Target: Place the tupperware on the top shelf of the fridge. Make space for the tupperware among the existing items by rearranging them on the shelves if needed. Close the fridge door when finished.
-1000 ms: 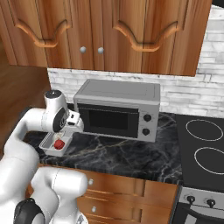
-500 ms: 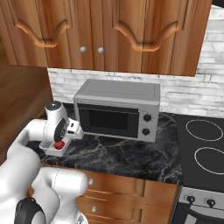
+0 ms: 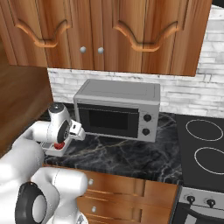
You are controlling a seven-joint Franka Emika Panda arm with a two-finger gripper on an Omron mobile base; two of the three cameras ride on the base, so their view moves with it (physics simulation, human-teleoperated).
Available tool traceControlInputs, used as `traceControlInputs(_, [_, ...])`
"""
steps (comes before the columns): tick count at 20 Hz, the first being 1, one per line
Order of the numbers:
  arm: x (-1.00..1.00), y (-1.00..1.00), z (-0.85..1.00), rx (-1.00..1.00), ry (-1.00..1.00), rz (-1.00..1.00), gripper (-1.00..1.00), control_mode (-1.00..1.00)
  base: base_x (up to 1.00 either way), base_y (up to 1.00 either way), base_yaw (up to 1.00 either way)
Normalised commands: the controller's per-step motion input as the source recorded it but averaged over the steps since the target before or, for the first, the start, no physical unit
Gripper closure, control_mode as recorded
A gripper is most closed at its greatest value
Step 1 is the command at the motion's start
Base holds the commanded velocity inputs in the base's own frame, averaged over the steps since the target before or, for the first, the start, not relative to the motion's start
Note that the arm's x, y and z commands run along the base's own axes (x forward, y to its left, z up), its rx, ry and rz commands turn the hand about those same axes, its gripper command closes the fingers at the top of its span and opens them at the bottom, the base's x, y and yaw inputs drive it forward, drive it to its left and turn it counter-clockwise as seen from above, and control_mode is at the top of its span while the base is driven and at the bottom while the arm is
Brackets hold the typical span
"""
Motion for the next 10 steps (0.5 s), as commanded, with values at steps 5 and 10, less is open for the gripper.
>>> traceControlInputs(5, [0.21,0.06,-0.21,0.00,0.00,-0.04,-1.00,-1.00,0.00,0.00,0.00])
traceControlInputs(10, [0.21,0.15,-0.26,0.00,0.00,-0.02,-1.00,-1.00,0.00,0.00,0.00])
